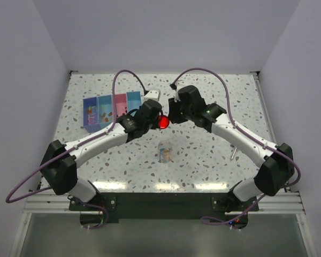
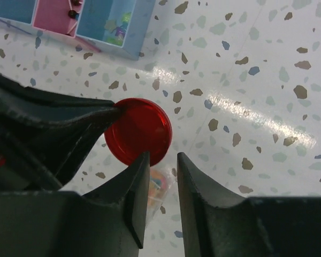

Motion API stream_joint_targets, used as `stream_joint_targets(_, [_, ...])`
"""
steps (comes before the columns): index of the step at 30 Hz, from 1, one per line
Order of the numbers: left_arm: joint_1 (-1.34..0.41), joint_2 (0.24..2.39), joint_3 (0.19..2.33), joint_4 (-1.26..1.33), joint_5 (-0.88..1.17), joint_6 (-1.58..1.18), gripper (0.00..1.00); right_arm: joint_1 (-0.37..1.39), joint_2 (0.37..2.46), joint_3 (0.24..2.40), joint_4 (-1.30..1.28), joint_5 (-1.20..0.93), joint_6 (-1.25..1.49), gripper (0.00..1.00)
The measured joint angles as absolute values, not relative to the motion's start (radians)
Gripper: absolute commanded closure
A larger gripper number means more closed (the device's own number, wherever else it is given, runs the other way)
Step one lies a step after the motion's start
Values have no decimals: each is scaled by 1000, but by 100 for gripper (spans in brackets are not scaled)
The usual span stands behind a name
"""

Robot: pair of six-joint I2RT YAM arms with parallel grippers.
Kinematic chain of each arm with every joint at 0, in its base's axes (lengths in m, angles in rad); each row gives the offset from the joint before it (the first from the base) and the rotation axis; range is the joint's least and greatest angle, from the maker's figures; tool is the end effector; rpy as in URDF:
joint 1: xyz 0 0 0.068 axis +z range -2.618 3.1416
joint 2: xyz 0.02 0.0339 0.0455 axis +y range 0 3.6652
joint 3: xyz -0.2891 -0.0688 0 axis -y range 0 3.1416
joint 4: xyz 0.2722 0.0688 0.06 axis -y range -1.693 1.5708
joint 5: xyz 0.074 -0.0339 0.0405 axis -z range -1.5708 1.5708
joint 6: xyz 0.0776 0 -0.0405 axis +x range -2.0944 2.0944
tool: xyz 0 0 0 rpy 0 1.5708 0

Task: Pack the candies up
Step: Pick up the bottle lid at the center of the board.

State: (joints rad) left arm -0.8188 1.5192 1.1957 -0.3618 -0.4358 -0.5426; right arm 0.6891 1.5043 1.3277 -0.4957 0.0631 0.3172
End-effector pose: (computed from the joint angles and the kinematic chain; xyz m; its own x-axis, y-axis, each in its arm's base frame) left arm 0.2931 -0.2654 0.2812 -0.5968 -0.0472 -0.8010 0.1525 0.9734 -0.1710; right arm 0.3101 0.2492 0.3189 -0.6428 -0.1262 -0.7556 -0.4168 0.8852 0.2067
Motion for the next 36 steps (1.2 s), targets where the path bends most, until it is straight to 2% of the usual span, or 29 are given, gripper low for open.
stream_joint_targets(4, [-737,1504,1129,-338,-369,-549,100,686,1475,1327,-474,24,332,48])
stream_joint_targets(5, [-710,1494,1111,-328,-345,-555,100,681,1468,1327,-469,4,336,40])
stream_joint_targets(7, [-650,1466,1073,-303,-287,-563,100,659,1450,1321,-447,-55,347,33])
stream_joint_targets(8, [-617,1448,1053,-284,-257,-566,100,638,1436,1314,-430,-94,360,30])
stream_joint_targets(9, [-591,1432,1038,-271,-228,-569,100,607,1420,1300,-403,-141,378,21])
stream_joint_targets(14, [-427,1356,962,-145,28,-635,100,414,1346,1170,-188,-382,501,4])
stream_joint_targets(19, [-297,1333,880,32,290,-767,100,340,1358,1080,40,-564,645,1])
stream_joint_targets(25, [-265,1333,831,256,515,-964,100,337,1452,1060,331,-728,811,1])
stream_joint_targets(36, [-249,1393,704,762,617,-1400,100,348,1640,1109,689,-861,964,2])
